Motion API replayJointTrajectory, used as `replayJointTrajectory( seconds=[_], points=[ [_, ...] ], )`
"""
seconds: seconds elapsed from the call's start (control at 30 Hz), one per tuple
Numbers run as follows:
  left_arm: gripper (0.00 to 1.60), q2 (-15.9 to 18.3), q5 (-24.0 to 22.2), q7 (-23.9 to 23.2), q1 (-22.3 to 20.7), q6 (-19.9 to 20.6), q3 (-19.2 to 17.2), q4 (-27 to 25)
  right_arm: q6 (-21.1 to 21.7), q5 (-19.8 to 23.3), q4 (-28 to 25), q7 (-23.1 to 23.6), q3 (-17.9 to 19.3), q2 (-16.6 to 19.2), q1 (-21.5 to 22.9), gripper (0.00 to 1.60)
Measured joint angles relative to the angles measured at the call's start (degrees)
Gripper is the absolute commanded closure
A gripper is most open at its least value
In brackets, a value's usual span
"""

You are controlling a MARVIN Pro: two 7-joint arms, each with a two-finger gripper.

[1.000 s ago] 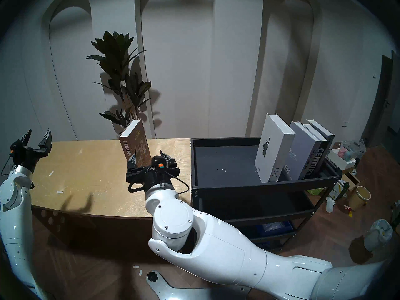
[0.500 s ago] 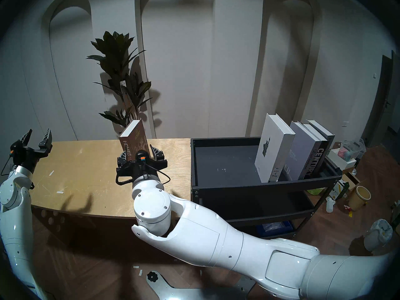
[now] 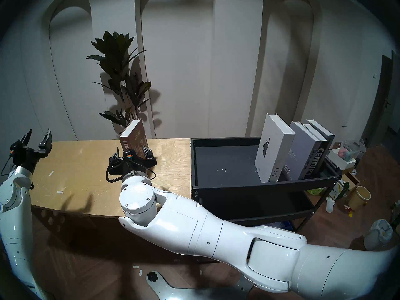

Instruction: Move the books from the display table onto the shelf, standing them upright with spines facing out and tallest at one end

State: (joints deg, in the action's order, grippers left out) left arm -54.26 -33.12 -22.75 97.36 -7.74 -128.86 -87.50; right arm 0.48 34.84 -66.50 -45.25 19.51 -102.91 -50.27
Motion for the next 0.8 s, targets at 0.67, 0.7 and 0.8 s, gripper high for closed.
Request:
replayJointTrajectory(
  seconds=[0.67,0.7,0.8],
  points=[
    [0.00,0.0,0.3,0.3,0.0,-0.3,0.0,0.1,-7.4,3.2,16.9,-0.4,0.3,-9.2,5.1,0.00],
    [0.00,0.0,0.4,0.3,0.0,-0.3,0.0,0.1,-7.7,3.3,17.3,-0.2,0.1,-9.4,5.3,0.00],
    [0.00,0.0,0.4,0.3,0.0,-0.4,0.0,0.1,-8.7,4.0,19.0,0.4,-0.7,-9.9,5.9,0.00]
  ],
)
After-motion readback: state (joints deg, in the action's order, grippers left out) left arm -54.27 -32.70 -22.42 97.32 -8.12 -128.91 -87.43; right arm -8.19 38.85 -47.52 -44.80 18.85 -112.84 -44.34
